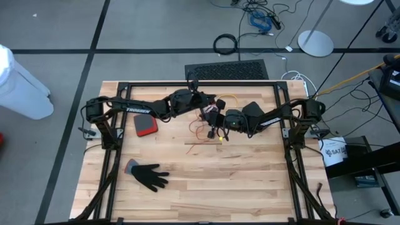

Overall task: Coil cords
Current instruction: Coil the red wire into the spool

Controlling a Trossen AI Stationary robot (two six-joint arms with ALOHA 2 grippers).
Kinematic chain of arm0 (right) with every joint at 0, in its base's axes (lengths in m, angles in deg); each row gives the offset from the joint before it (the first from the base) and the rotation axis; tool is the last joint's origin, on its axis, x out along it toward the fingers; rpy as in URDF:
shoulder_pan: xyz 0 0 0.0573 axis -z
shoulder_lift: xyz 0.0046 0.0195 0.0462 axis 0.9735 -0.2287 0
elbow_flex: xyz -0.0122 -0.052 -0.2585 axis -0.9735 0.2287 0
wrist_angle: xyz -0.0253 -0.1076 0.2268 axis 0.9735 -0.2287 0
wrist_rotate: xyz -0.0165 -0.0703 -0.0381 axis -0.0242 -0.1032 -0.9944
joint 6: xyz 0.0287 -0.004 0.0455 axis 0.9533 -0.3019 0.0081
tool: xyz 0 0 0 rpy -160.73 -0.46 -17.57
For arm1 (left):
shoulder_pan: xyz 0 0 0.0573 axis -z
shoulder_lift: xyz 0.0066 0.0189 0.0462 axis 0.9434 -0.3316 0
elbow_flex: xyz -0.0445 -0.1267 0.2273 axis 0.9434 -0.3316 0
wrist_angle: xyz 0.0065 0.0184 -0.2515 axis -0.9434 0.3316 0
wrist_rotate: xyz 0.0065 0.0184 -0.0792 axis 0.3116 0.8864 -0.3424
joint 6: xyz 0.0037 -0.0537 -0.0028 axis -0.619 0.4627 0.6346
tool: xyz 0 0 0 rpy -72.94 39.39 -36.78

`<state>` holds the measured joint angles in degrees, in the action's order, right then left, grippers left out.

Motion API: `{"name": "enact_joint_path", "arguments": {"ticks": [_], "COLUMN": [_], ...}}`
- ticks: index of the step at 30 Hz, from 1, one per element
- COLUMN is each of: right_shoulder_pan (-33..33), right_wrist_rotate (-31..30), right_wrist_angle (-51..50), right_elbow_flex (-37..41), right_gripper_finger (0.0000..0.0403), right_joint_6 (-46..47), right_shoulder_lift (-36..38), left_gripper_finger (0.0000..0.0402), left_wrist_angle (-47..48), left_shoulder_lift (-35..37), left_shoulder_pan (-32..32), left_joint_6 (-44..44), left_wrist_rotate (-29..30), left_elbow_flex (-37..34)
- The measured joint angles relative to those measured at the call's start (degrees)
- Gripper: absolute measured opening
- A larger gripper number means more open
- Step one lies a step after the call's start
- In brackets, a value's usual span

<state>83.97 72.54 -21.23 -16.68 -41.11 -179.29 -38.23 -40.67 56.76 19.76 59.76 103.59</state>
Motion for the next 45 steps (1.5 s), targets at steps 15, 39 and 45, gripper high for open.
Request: {"name": "enact_joint_path", "arguments": {"ticks": [15,39,45], "right_shoulder_pan": [0.24,0.30,0.13], "right_wrist_rotate": [-1.72,-2.93,-1.74], "right_wrist_angle": [-1.17,-3.45,-3.16], "right_elbow_flex": [0.70,3.02,3.02], "right_gripper_finger": [0.0000,0.0000,0.0000], "right_joint_6": [-4.46,-4.02,-3.56], "right_shoulder_lift": [2.21,6.44,6.47], "left_gripper_finger": [0.0000,0.0000,0.0000], "left_wrist_angle": [-0.93,-5.31,-6.88], "left_shoulder_lift": [0.00,-0.02,-0.04], "left_shoulder_pan": [-0.09,-0.92,-0.96], "left_joint_6": [1.02,8.76,9.64], "left_wrist_rotate": [-1.44,-6.14,-6.07], "left_elbow_flex": [0.14,0.13,0.13]}}
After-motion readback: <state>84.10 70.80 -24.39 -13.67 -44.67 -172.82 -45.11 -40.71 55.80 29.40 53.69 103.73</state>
